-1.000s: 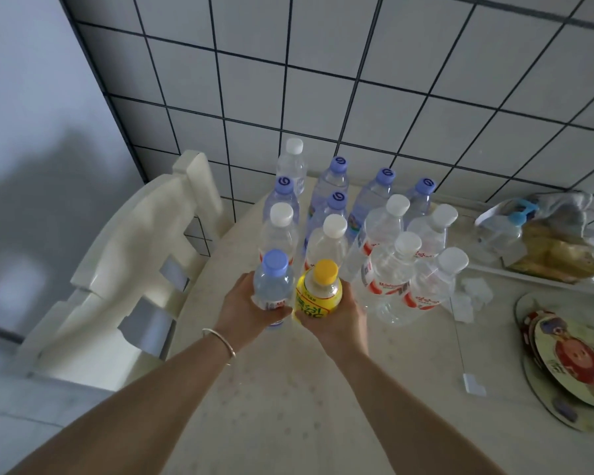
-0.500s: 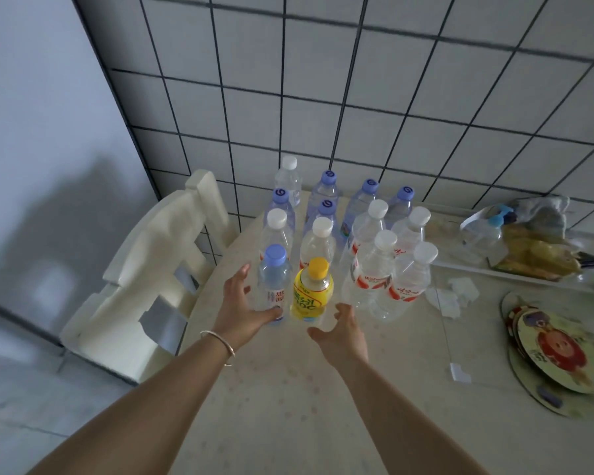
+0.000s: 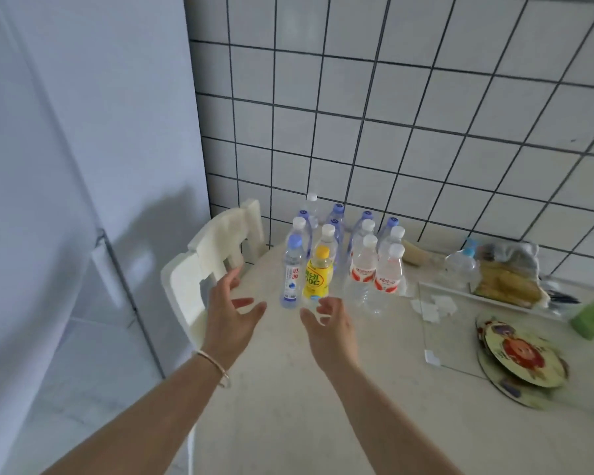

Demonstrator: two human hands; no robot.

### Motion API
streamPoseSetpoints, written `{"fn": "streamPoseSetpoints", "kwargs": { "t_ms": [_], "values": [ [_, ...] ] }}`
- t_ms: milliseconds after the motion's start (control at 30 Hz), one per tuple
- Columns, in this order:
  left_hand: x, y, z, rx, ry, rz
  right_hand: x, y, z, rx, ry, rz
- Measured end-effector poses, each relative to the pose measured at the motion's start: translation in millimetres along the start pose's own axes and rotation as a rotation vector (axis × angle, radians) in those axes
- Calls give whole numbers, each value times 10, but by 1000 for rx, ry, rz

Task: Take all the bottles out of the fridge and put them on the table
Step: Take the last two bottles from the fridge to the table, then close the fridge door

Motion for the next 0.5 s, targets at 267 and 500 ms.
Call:
{"fn": "streamPoseSetpoints", "kwargs": {
  "t_ms": [267, 500],
  "values": [
    [-800, -814, -244, -90, -13, -41, -992, -37, 662, 7, -138, 2],
    [-1369, -1373, -443, -188, 29, -18, -1762, 8, 1141, 40, -198, -63]
  ]
}}
Point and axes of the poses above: each hand's wrist, its own x-axis towards the middle knuckle, its own y-axis out of the palm, z = x × y, the point moved 10 cm from there along x, towards the middle knuckle, and after that the axes turned 8 degrees about -y, right-handed, at the moved point
